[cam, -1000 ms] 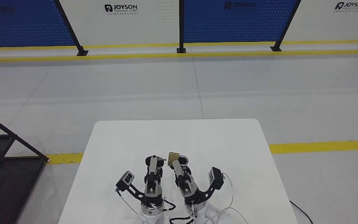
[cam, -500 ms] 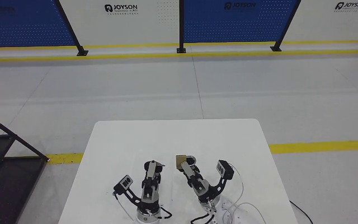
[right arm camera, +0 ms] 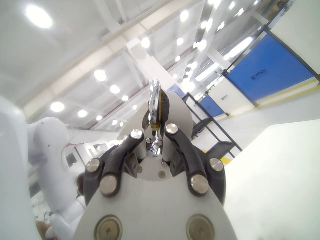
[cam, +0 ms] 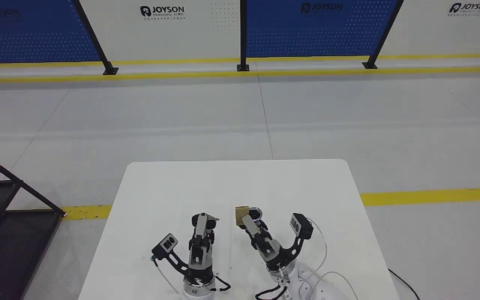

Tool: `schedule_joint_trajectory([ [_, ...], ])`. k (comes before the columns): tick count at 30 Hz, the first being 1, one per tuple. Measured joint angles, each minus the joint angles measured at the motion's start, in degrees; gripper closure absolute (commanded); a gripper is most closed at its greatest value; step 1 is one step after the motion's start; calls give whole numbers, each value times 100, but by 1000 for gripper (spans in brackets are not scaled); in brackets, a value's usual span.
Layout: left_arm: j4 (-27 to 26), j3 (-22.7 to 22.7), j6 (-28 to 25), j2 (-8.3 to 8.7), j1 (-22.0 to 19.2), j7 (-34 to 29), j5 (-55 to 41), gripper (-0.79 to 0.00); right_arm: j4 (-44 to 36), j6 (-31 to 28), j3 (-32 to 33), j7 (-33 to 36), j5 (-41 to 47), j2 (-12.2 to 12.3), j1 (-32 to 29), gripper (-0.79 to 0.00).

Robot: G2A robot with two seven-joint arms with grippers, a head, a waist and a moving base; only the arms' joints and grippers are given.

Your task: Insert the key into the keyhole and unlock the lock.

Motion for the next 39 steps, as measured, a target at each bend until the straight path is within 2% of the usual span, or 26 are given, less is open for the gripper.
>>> schedule_joint_trajectory([
  [10,225,127,110,-106,-186,609,648,0,0,0,0,0,0,0,0,0],
  [19,484,382,184,-54,-431,824,724,0,0,0,0,0,0,0,0,0],
  [28,396,459,290,-33,-473,980,952,0,0,0,0,0,0,0,0,0],
  [39,529,543,570,-77,-621,1261,1284,0,0,0,0,0,0,0,0,0],
])
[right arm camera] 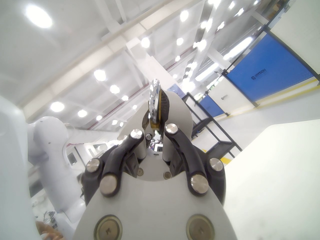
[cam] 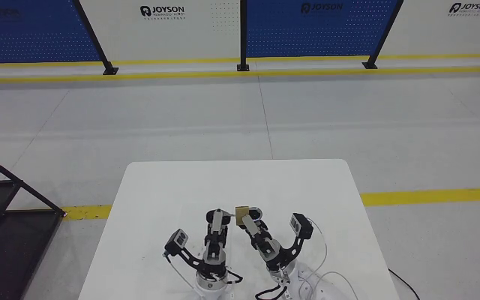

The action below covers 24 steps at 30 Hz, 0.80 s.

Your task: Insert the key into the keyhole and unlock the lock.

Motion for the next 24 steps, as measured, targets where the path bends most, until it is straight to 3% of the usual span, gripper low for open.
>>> schedule_joint_trajectory([
  [24,95,143,187,21,-153,187,54,0,0,0,0,0,0,0,0,0],
])
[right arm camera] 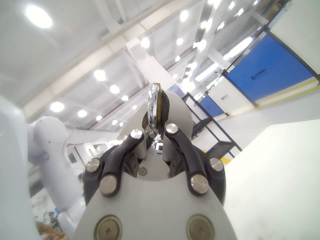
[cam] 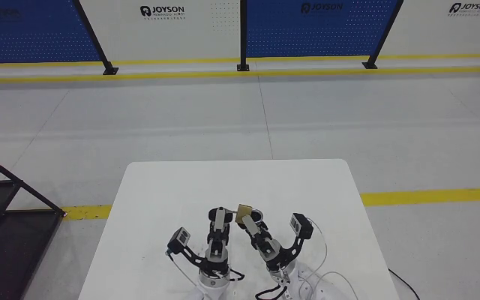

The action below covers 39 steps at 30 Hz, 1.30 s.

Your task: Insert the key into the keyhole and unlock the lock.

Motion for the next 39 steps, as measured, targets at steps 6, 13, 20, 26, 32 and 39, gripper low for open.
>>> schedule_joint_trajectory([
  [6,-99,-67,14,24,102,14,100,0,0,0,0,0,0,0,0,0],
  [13,-205,-161,-9,46,242,-9,113,0,0,0,0,0,0,0,0,0],
  [20,-165,-140,27,38,206,28,180,0,0,0,0,0,0,0,0,0],
  [26,-144,-100,45,35,162,45,252,0,0,0,0,0,0,0,0,0],
  [32,-79,-55,148,40,106,147,340,0,0,0,0,0,0,0,0,0],
  [39,-67,-1,232,54,60,232,334,0,0,0,0,0,0,0,0,0],
])
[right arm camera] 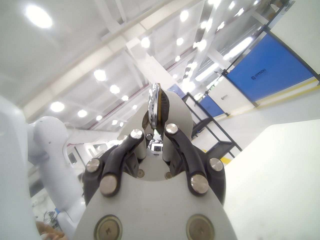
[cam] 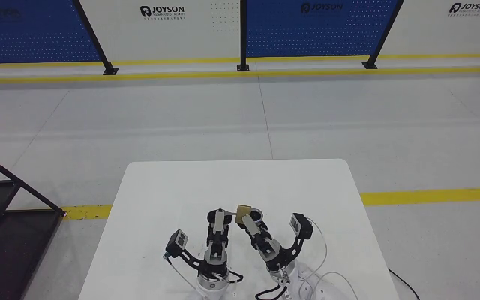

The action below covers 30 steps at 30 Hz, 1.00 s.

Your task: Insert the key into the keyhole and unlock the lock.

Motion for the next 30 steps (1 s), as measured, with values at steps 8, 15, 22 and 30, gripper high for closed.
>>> schedule_joint_trajectory([
  [8,16,37,8,31,-17,8,10,0,0,0,0,0,0,0,0,0],
  [15,67,103,85,43,-83,85,67,0,0,0,0,0,0,0,0,0],
  [22,157,216,210,55,-200,210,118,0,-55,102,12,101,44,-4,-17,0],
  [30,223,334,346,90,-299,347,144,0,-180,224,145,454,160,-12,-114,0],
])
